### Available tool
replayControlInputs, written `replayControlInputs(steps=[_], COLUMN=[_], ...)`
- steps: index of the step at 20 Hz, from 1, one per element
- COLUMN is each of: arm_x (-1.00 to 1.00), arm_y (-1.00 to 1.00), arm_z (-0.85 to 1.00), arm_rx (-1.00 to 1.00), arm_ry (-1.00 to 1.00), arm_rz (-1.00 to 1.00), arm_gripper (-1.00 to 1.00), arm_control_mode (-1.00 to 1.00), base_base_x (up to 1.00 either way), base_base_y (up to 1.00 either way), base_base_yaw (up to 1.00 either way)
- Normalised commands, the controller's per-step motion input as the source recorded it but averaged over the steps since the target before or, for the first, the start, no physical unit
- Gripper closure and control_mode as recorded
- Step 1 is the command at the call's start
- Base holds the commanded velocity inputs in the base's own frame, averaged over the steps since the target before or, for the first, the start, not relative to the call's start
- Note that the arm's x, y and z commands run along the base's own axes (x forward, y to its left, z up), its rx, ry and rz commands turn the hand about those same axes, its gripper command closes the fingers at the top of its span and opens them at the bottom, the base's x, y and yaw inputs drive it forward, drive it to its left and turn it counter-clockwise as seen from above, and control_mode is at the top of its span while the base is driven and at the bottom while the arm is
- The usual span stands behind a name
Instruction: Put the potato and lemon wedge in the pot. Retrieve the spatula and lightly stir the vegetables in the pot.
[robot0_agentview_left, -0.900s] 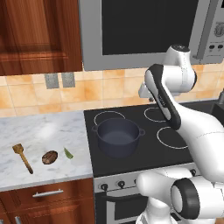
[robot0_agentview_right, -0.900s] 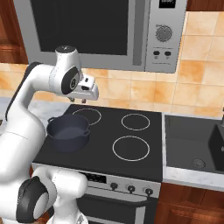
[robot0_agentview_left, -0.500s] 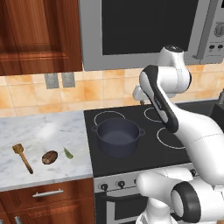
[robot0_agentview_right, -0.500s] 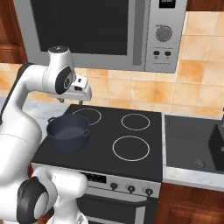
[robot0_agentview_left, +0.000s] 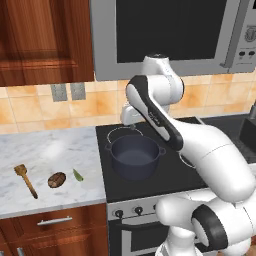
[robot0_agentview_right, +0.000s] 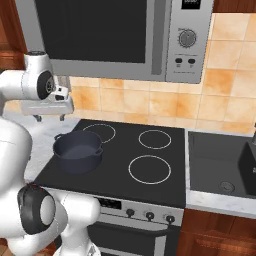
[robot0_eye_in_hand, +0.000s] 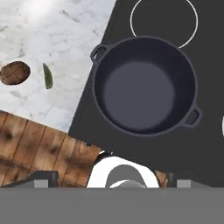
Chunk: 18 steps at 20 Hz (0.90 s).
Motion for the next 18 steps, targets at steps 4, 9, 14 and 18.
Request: replayControlInputs(steps=[4,9,14,18], arm_x=[-0.25,-0.37,-0.13,0.0], arm_y=[1.0,0.93,0.46,0.3], arm_z=[-0.27,-0.69,-0.67,-0.56], arm_rx=[-0.13,-0.07,-0.05,-0.01], arm_ry=[0.11,0.0,0.0,0.0], arm_rz=[0.24,0.25,0.17,0.07], arm_gripper=[-1.0,-1.0,-1.0,-1.0], arm_control_mode=[-1.0,-1.0,-1.0,-1.0], base_base_x=[0.0,0.0,0.0,0.0], base_base_y=[0.0,0.0,0.0,0.0], base_base_yaw=[0.0,0.0,0.0,0.0])
